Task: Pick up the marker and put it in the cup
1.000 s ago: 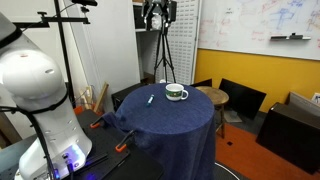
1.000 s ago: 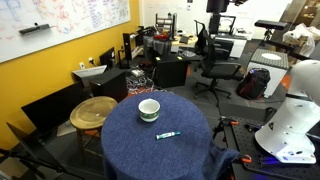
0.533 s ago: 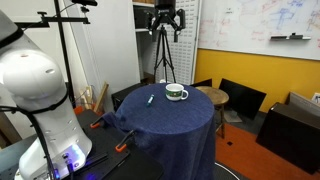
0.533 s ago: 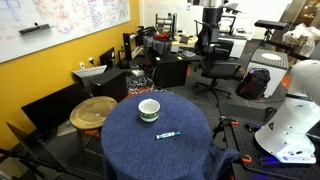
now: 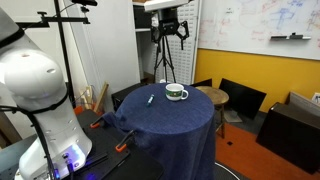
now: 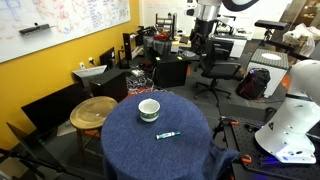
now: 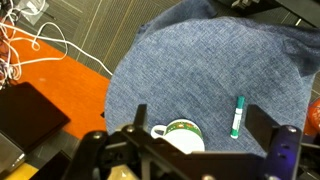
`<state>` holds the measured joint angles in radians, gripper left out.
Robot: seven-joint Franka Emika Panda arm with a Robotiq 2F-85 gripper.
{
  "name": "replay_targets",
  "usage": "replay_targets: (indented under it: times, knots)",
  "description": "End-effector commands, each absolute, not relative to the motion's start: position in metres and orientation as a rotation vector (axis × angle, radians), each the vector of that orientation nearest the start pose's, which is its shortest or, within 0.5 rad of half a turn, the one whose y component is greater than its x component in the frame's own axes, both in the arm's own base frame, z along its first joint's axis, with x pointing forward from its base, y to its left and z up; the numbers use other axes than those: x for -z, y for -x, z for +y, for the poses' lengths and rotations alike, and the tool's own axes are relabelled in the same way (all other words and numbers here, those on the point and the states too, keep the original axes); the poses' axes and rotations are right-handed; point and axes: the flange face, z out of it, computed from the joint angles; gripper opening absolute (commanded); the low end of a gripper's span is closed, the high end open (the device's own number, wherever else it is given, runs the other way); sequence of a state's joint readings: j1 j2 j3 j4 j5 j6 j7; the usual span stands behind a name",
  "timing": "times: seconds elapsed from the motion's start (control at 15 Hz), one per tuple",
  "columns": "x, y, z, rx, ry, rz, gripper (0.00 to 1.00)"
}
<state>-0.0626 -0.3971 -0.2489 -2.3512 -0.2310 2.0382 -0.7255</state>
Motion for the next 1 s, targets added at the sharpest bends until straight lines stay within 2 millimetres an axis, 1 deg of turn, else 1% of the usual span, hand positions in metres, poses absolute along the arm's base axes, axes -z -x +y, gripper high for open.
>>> replay_targets:
  times: [0.0, 0.2, 0.4, 0.47, 0.6, 0.93]
  knots:
    - [-0.473, -0.420, -0.140, 0.098, 3.139, -1.026, 1.00]
    - [-0.464, -0.424, -0.127, 0.150, 3.121, -1.093, 1.00]
    - [-0.456, -0.426, -0.113, 0.159, 3.108, -1.120, 1.00]
    - [-0.460, -0.424, -0.120, 0.125, 3.125, -1.074, 1.00]
    - [-0.458, -0.425, -0.114, 0.119, 3.118, -1.093, 1.00]
    - [-0.457, -0.425, -0.114, 0.118, 3.117, -1.095, 1.00]
